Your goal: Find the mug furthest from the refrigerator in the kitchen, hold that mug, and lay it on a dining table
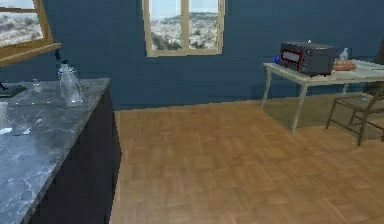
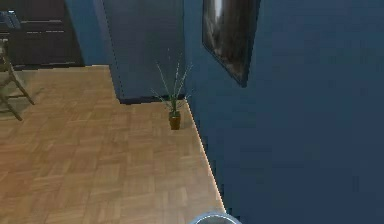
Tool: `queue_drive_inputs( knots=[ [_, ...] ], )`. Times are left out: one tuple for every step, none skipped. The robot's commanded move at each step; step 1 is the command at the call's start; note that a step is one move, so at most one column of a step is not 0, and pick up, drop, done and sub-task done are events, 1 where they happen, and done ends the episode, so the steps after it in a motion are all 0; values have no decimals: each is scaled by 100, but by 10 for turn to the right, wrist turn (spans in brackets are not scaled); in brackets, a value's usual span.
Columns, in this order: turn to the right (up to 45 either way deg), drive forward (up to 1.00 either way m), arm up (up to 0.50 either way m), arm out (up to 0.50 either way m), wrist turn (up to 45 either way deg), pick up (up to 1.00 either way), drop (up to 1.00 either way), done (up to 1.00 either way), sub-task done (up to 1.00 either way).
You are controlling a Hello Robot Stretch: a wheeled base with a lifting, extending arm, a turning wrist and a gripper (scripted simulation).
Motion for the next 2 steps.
queue_drive_inputs(
  knots=[
    [450, 0, 0, 0, 0, 0, 0, 0, 0],
    [450, 0, 0, 0, 0, 0, 0, 0, 0]
  ],
)
